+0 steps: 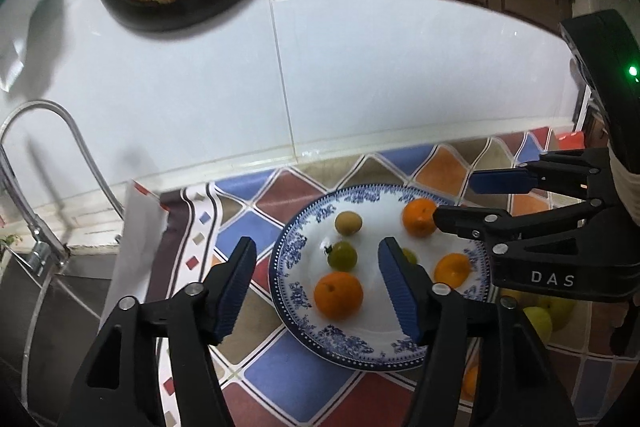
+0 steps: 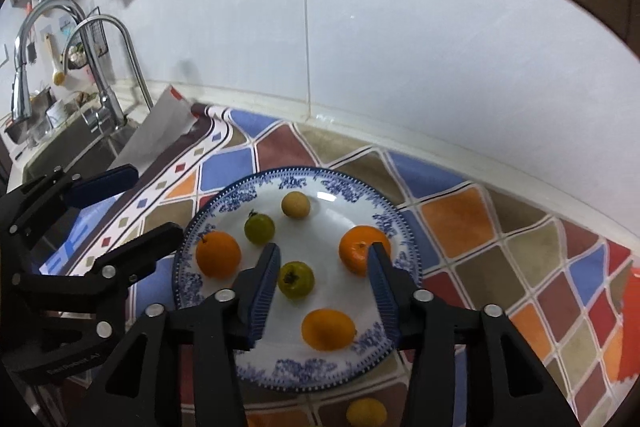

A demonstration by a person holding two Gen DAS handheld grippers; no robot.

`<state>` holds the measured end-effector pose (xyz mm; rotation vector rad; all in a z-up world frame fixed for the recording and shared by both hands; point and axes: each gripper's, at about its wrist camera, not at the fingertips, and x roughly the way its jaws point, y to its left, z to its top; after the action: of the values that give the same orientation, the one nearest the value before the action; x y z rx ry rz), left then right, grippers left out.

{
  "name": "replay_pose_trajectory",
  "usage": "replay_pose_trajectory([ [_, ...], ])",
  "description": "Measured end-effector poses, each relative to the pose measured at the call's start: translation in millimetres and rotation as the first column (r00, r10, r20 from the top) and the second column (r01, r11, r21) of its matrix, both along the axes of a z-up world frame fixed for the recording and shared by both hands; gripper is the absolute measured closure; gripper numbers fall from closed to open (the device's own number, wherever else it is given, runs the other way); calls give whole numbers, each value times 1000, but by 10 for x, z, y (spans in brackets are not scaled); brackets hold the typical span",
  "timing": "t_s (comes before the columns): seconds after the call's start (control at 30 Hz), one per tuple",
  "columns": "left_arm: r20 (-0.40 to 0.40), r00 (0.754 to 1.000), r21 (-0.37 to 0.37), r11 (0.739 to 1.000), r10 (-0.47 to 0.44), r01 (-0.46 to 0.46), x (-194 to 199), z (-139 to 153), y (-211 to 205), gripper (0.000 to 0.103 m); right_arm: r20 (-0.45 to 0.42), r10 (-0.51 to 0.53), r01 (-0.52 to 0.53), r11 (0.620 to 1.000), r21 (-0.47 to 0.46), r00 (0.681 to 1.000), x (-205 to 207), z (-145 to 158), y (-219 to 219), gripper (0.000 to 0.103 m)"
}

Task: Organize fruits
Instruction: 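Lift both open tools and move them toward the fruits on the cloth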

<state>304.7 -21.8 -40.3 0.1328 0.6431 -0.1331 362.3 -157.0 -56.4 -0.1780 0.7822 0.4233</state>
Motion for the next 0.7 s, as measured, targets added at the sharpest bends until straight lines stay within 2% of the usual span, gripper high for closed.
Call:
replay_pose_trajectory([
  [0.07,25,1000,-3,1000,11,-11,-85,73,7,31,27,-13,13,1000,1,1000,-90,81,-34,48],
  [0.27,69,997,-7,1000,23,-22,-316,267,-1,22,107,-66,64,998,20,992,-351,305,-137,40],
  [0.7,148,989,13,1000,20,-22,-891,526,-146,9,189,-159,150,987,58,969,-984,547,-415,35],
])
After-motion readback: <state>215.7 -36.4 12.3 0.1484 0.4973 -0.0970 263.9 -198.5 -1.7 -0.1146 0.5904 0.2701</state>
